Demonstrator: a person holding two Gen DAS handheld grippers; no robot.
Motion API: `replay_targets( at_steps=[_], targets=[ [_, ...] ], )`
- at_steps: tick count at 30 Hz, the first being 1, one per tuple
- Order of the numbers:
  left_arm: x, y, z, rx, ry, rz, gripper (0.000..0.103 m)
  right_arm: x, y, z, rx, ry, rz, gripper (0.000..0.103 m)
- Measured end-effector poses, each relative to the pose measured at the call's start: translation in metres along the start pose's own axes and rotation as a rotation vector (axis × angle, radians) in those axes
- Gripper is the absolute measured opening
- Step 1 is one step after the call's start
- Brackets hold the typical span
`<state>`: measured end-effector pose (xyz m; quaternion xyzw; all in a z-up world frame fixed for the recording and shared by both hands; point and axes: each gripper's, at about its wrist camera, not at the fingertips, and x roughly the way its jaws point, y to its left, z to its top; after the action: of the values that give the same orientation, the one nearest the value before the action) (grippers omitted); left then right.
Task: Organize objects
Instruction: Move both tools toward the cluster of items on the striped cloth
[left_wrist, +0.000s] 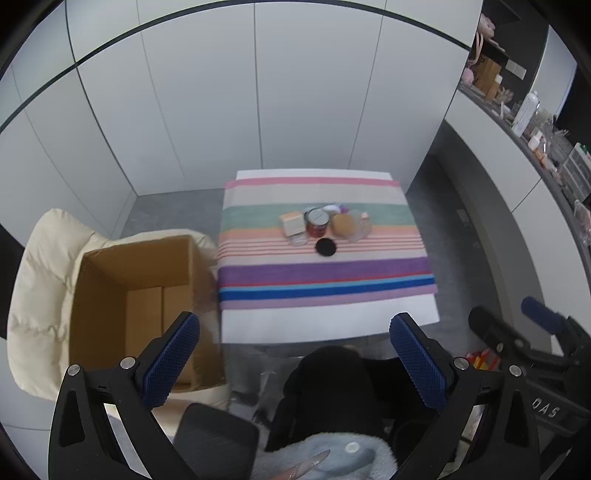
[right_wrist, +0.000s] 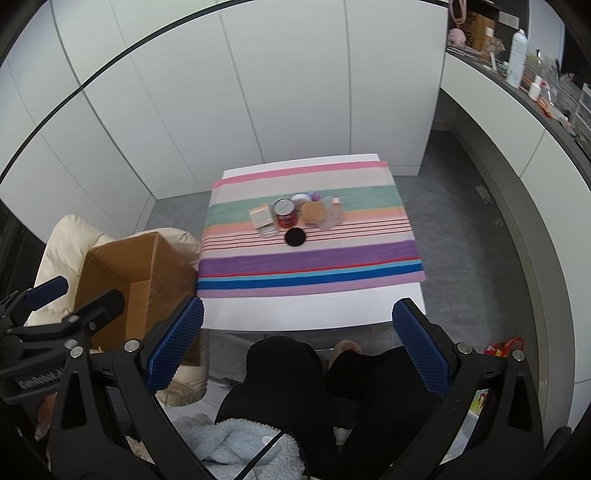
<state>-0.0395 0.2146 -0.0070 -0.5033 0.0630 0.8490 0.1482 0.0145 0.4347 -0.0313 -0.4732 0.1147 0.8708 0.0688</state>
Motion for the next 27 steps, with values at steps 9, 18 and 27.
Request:
replay_targets(
  at_steps=[9, 18, 27],
  targets=[
    [0.016, -0.026, 0.015, -0.018, -0.085, 0.010, 0.103, 0.011, -0.041, 0.013, 0.028, -0.008, 0.024, 0.103],
    [0.059, -0.050, 0.028, -0.033, -0.255, 0.019, 0.103, 0.049, -0.077, 0.025, 0.066, -0.072, -0.016, 0.103],
    [0.150, -0.085, 0.071, -0.069, -0.255, 0.028, 0.100, 0.110, -0.103, 0.052, -0.035, -0.158, -0.133, 0.103]
  ],
)
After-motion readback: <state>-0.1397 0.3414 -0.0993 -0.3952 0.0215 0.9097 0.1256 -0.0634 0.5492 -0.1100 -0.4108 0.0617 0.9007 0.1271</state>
